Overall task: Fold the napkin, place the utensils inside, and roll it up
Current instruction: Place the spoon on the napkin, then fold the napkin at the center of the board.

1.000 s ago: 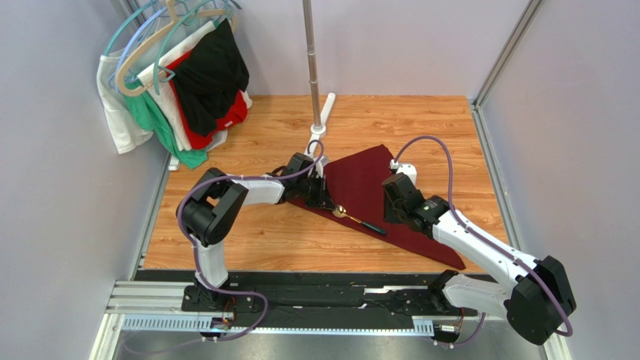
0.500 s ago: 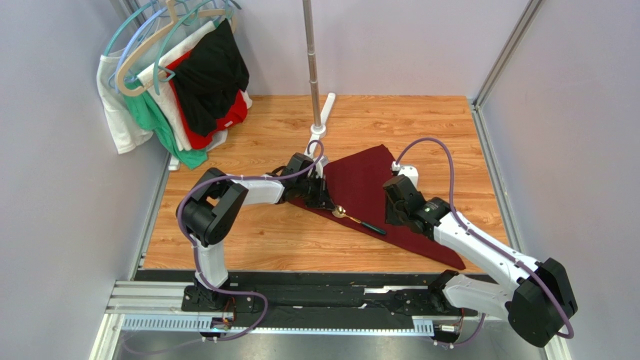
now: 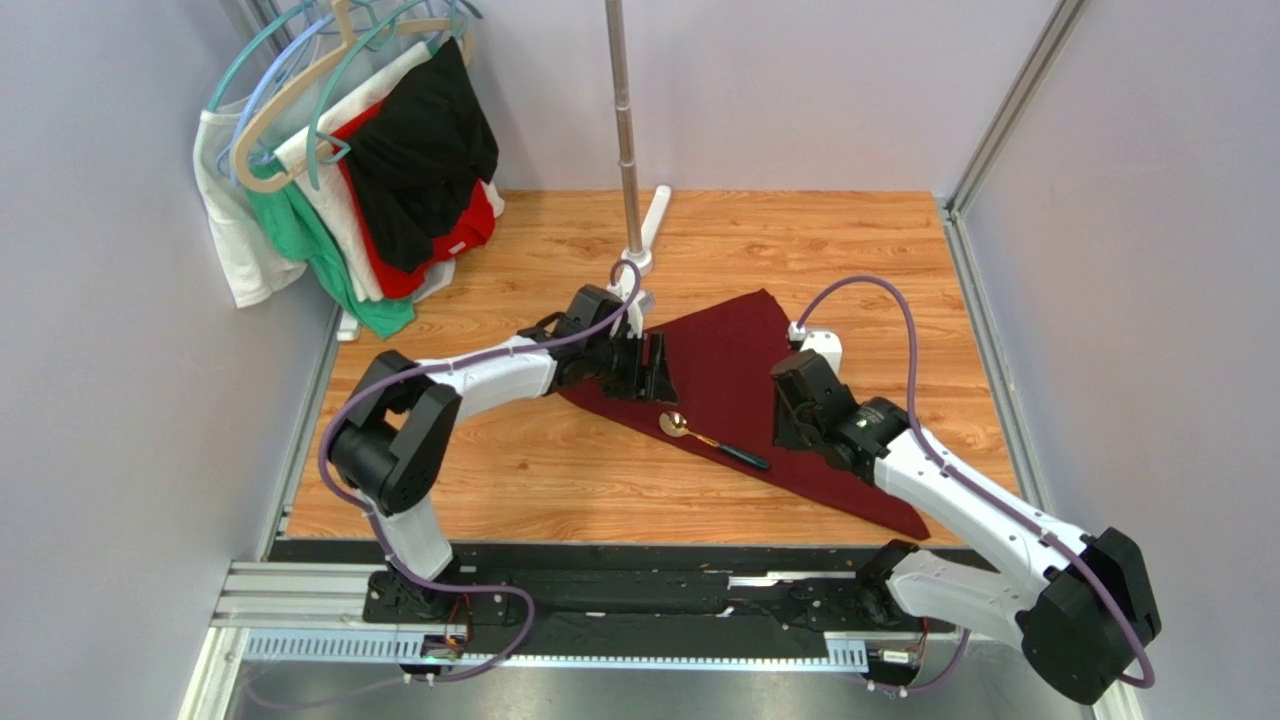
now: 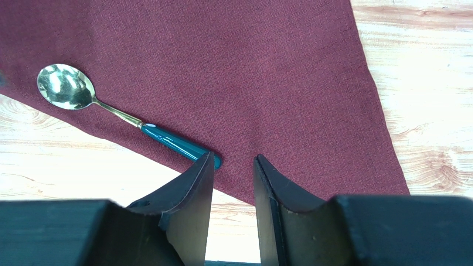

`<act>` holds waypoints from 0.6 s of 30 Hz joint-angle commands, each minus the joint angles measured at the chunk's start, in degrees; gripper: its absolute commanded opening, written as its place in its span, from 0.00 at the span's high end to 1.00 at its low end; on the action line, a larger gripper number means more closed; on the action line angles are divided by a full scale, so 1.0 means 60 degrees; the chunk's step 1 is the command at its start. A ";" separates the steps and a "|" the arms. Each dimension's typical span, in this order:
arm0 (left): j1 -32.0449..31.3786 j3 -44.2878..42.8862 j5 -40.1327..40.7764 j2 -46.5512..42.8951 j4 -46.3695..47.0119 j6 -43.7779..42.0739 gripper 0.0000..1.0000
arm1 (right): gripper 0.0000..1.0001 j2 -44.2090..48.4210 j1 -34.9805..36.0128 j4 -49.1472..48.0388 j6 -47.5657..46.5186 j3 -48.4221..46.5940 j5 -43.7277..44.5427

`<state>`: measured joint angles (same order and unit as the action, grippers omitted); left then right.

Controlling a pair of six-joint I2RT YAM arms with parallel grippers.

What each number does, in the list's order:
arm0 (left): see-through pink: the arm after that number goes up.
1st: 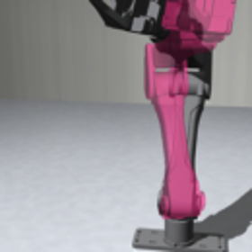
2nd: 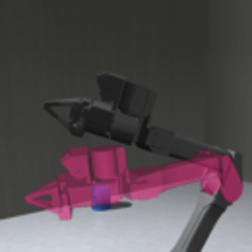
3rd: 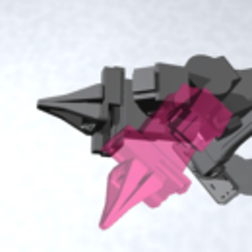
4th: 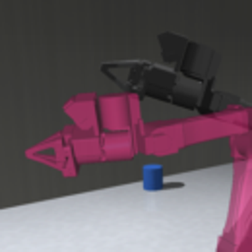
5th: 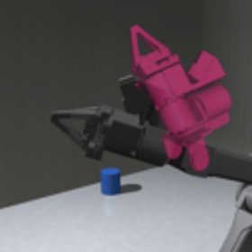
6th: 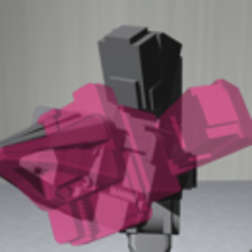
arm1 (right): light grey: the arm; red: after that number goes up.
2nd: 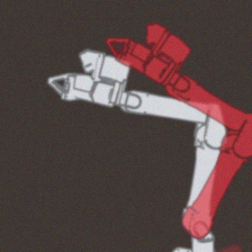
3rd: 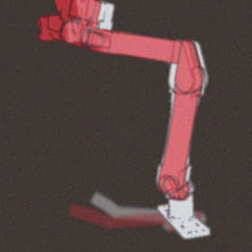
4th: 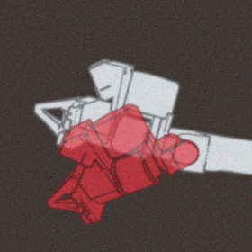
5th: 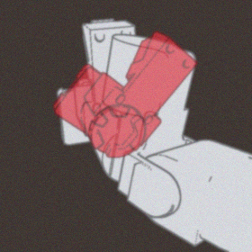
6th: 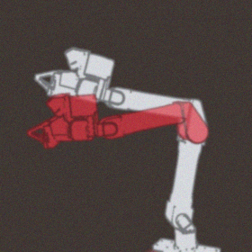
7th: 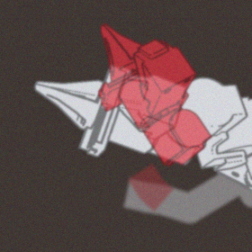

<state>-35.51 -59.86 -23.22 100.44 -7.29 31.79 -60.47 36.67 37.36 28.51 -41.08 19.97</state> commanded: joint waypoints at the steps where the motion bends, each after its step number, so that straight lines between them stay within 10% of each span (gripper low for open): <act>1: 0.0467 -0.0586 0.0326 -0.0991 -0.0967 -0.0508 0.23 | 0.64 0.0234 -0.0017 -0.0075 -0.0006 -0.0272 0.0276; 18: 0.4613 0.3558 0.1644 -0.4275 0.0596 0.0838 0.22 | 0.64 -0.0102 -0.0002 -0.1041 -0.0445 -0.0243 -0.0266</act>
<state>-9.93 -40.99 -13.52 76.25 -10.57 32.62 -59.96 36.67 35.22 27.16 -41.10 19.18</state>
